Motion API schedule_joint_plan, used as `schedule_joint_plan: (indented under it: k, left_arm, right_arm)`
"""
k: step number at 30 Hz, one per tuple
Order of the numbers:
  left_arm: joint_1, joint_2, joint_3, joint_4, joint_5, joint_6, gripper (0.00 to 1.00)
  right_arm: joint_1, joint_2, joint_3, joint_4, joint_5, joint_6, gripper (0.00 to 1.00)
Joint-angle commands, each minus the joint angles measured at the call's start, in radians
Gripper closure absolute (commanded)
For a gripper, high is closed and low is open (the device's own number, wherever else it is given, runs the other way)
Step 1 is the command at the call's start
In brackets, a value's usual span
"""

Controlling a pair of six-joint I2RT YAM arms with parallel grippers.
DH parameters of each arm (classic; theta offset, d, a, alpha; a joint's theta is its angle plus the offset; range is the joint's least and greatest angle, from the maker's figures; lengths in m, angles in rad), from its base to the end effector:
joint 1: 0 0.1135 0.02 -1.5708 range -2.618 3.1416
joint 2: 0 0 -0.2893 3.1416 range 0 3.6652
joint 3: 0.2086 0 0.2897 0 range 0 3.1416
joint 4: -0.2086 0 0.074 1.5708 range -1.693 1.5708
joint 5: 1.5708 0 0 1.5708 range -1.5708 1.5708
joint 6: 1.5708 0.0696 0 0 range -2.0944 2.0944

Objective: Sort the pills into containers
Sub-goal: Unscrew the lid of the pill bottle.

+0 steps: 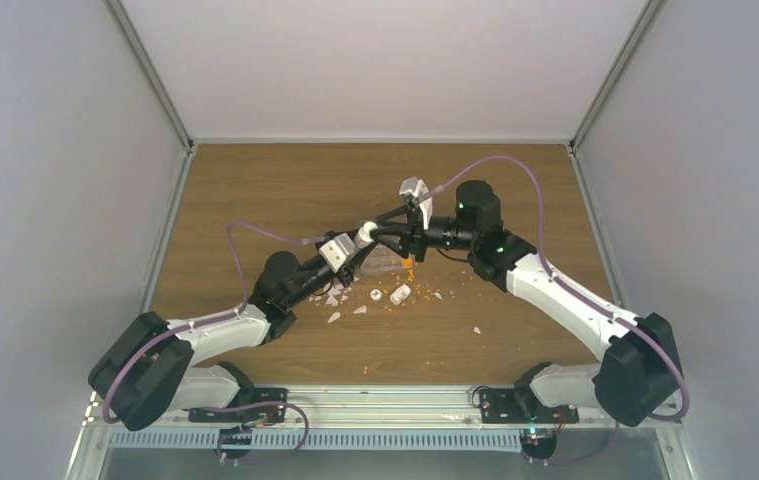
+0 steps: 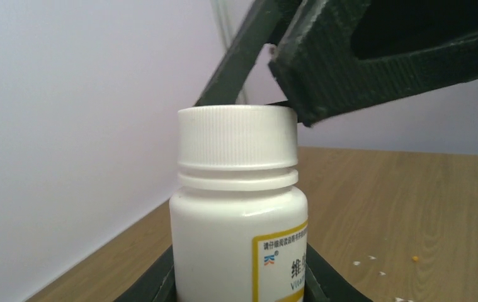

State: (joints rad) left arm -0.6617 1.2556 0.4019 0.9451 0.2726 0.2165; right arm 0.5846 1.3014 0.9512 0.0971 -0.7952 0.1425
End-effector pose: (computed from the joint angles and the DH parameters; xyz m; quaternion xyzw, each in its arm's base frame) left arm 0.2269 -0.2005 0.2272 0.3748 0.5618 -0.2509 0.6935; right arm 0.2633 0.2338 0.3207 -0.3911 0.6593 0.4869 0.4187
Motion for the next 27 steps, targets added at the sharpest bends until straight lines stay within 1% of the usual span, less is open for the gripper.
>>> schedule_joint_plan:
  k: [1, 3, 5, 9, 14, 20, 27]
  left_arm:
    - [0.007, -0.006, 0.005, 0.046, -0.129, -0.028, 0.43]
    - [0.007, -0.002, 0.001, 0.06, -0.142, -0.033, 0.43]
    - [0.007, 0.006, 0.006, 0.06, -0.145, -0.036, 0.43]
    - [0.002, 0.026, 0.019, 0.058, -0.141, -0.039, 0.42]
    - [-0.005, 0.034, 0.024, 0.054, -0.158, -0.036, 0.42]
    - [-0.006, 0.056, 0.039, 0.045, -0.177, -0.031, 0.42]
    - [-0.007, 0.077, 0.051, 0.039, -0.192, -0.023, 0.42]
  right_arm:
    - [0.027, -0.068, 0.002, 0.051, 0.349, 0.195, 0.0]
    - [0.04, -0.095, -0.025, 0.084, 0.445, 0.237, 0.0]
    - [0.047, -0.095, -0.021, 0.08, 0.49, 0.257, 0.0]
    - [0.059, -0.025, 0.038, 0.056, 0.441, 0.266, 0.0]
    - [0.076, 0.056, 0.109, 0.001, 0.45, 0.262, 0.0]
    - [0.083, 0.06, 0.108, 0.008, 0.403, 0.265, 0.0]
    - [0.104, 0.089, 0.121, -0.016, 0.39, 0.251, 0.0]
